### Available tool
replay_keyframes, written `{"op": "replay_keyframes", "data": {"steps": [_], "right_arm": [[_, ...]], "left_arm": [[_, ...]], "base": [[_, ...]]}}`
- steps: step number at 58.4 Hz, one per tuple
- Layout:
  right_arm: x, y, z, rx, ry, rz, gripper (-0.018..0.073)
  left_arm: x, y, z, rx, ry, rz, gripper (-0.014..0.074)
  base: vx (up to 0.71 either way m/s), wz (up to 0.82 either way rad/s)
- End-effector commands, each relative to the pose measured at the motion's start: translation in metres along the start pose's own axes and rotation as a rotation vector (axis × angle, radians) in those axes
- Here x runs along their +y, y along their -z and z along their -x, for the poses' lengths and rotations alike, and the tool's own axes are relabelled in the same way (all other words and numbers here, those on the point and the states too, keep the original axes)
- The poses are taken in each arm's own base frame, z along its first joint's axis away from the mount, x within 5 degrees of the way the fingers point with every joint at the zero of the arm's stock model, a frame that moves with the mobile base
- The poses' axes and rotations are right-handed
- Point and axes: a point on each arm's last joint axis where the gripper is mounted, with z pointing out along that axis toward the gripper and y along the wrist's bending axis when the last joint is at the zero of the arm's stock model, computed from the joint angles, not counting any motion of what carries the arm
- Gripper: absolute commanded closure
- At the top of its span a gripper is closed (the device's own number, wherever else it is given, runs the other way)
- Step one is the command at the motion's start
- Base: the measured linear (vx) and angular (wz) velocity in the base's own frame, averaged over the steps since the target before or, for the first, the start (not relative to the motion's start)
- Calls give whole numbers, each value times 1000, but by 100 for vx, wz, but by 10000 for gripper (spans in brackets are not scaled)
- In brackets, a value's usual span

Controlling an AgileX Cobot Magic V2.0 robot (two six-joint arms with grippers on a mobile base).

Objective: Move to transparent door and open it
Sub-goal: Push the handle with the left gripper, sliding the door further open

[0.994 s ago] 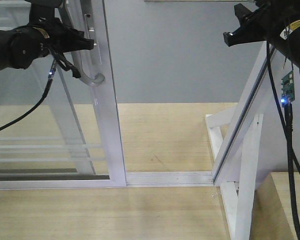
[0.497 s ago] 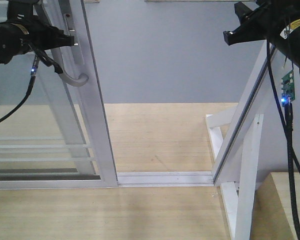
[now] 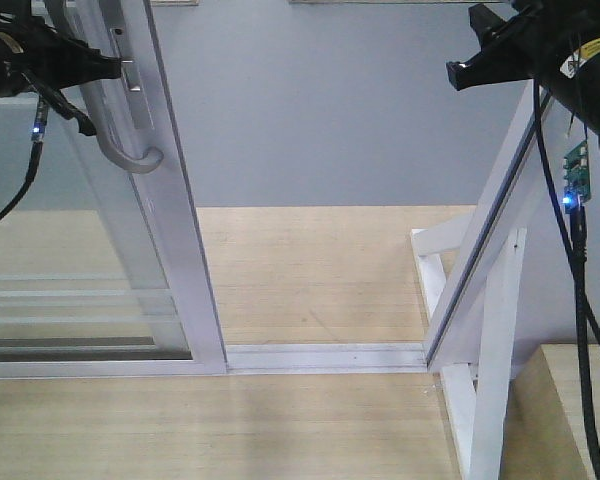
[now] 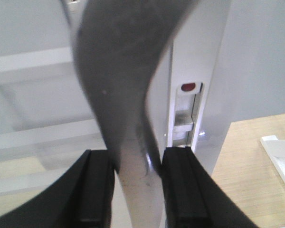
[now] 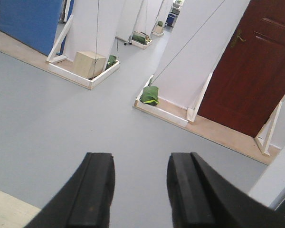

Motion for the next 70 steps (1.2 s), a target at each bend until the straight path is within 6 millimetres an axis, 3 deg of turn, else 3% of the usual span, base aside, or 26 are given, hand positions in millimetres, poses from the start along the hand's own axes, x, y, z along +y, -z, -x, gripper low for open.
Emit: {"op": "replay_keyframes", "data": {"steps": [1, 20, 33, 40, 55, 70], "right_arm": [[-10, 8, 28, -144, 3, -48, 210], [-10, 8, 28, -144, 3, -47, 210], [-10, 8, 27, -135, 2, -45, 210], [-10, 8, 26, -128, -12, -44, 210], [-10, 13, 23, -37, -65, -20, 210], [-15, 54, 38, 93, -119, -2, 269]], "left_arm": [[15, 33, 45, -236, -4, 42, 262], [14, 35, 34, -87, 5, 36, 277], [15, 69, 50, -129, 3, 40, 323], [14, 90, 49, -151, 0, 42, 331], [10, 134, 10, -185, -26, 47, 332], [5, 175, -36, -202, -29, 46, 347]], "base": [[0, 0], [0, 0], [0, 0], [0, 0], [0, 0], [0, 0]]}}
